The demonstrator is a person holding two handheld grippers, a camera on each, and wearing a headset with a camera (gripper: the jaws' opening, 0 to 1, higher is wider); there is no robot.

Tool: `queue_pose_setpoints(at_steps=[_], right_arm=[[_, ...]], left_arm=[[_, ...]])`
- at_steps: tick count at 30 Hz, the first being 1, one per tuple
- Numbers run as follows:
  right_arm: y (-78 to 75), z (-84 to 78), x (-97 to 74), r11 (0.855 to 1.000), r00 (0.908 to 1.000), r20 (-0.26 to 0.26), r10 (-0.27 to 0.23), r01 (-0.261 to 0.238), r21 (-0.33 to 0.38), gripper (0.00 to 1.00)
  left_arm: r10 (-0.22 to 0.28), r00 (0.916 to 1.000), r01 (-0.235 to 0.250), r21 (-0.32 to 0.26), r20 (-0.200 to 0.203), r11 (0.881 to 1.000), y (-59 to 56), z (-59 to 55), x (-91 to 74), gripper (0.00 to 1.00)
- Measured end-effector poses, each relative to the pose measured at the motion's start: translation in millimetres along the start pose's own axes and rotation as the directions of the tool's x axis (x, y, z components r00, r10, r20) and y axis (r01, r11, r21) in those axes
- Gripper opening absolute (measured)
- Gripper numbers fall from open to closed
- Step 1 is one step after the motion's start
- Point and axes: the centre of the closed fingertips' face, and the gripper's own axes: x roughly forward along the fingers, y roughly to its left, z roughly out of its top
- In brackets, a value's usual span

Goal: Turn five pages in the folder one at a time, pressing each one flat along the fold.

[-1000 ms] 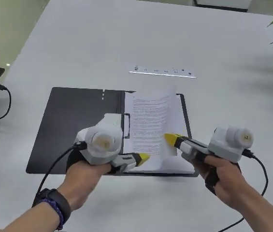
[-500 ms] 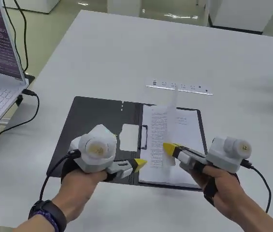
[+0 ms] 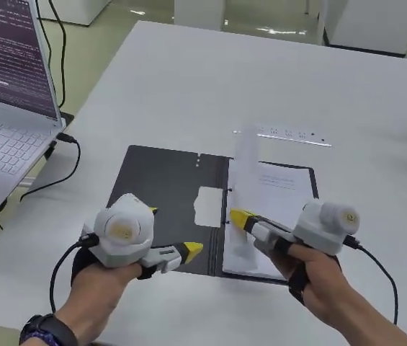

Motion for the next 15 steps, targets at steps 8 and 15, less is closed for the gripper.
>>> queue_pose_setpoints(at_steps=[8,15], right_arm=[[18.2,-4.8,22.1,0.999,0.9993,-0.008,0.037,-0.037,0.012,0.0],[28.2,-14.0,40.9,0.998,0.9981,-0.021,0.057,-0.056,0.031,0.0]], left_arm=[[0.031,0.9995,-0.031,0.005,0.003,1.0,15.8,-3.4,-20.3,0.68],[0.06,0.9981,-0.06,-0.017,0.014,0.998,28.1,-4.9,-29.1,0.68]])
